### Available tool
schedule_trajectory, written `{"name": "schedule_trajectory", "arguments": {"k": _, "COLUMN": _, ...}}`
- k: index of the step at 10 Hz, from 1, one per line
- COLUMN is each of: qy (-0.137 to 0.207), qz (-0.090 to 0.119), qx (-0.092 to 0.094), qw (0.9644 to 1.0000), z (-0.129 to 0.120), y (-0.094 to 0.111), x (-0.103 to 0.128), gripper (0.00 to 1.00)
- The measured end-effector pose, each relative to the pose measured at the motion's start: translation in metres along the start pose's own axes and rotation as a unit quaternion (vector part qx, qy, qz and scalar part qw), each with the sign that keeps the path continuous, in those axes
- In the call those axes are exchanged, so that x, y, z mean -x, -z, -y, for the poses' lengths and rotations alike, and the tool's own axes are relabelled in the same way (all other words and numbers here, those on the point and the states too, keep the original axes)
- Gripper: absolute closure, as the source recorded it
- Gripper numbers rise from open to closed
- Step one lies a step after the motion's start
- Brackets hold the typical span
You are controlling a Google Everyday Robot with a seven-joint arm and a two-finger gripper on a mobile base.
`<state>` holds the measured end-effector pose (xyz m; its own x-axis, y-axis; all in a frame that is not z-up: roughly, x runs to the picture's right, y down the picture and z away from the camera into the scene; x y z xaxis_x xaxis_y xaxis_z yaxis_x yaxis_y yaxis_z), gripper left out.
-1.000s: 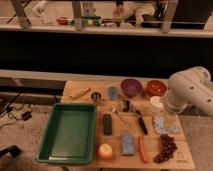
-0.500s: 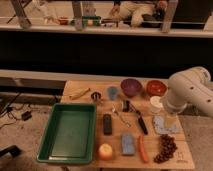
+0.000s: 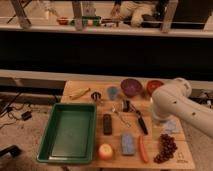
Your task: Place apple in purple bowl
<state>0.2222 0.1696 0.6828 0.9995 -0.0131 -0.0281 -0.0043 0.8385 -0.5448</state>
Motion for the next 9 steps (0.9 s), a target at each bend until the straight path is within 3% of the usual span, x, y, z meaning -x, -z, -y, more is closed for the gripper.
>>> {"name": "schedule_trajectory", "arguments": {"k": 9, "qy": 0.079, "qz": 0.042, "qx": 0.016, "qw": 0.9959, "z": -0.056, "y": -0.020, "x": 0.063, "gripper": 0.20}}
